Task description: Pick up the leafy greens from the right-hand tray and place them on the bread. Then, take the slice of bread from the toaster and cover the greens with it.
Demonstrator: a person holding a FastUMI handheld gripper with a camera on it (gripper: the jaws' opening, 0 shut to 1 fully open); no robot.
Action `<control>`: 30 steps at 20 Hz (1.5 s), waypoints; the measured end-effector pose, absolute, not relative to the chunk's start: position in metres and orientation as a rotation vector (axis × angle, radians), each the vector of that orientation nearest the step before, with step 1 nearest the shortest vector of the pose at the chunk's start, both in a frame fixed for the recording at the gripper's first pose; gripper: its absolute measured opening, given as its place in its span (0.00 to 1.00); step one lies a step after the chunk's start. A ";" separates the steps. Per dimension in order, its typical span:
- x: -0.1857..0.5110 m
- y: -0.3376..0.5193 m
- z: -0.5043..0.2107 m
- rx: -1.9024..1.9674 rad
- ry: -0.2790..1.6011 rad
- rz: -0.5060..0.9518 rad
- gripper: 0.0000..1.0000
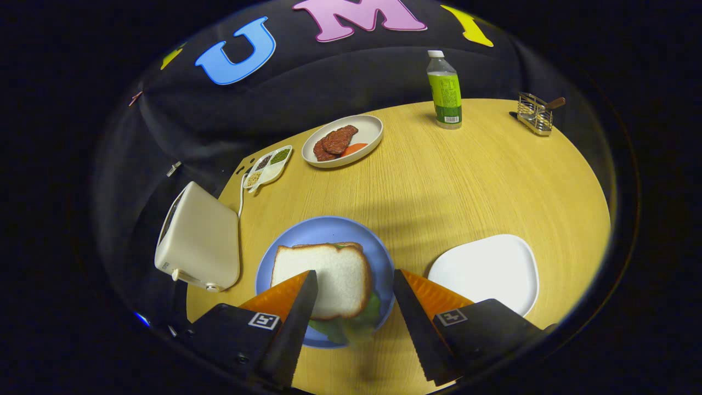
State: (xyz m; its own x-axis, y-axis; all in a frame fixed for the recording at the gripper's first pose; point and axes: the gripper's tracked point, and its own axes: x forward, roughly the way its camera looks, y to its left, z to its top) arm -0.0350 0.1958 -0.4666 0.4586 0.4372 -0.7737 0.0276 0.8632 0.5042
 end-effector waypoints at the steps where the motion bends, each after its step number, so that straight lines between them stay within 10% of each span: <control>1: -0.034 0.193 -0.459 0.478 1.058 0.269 0.88; 30: -0.004 0.182 -0.235 0.195 0.506 0.351 0.99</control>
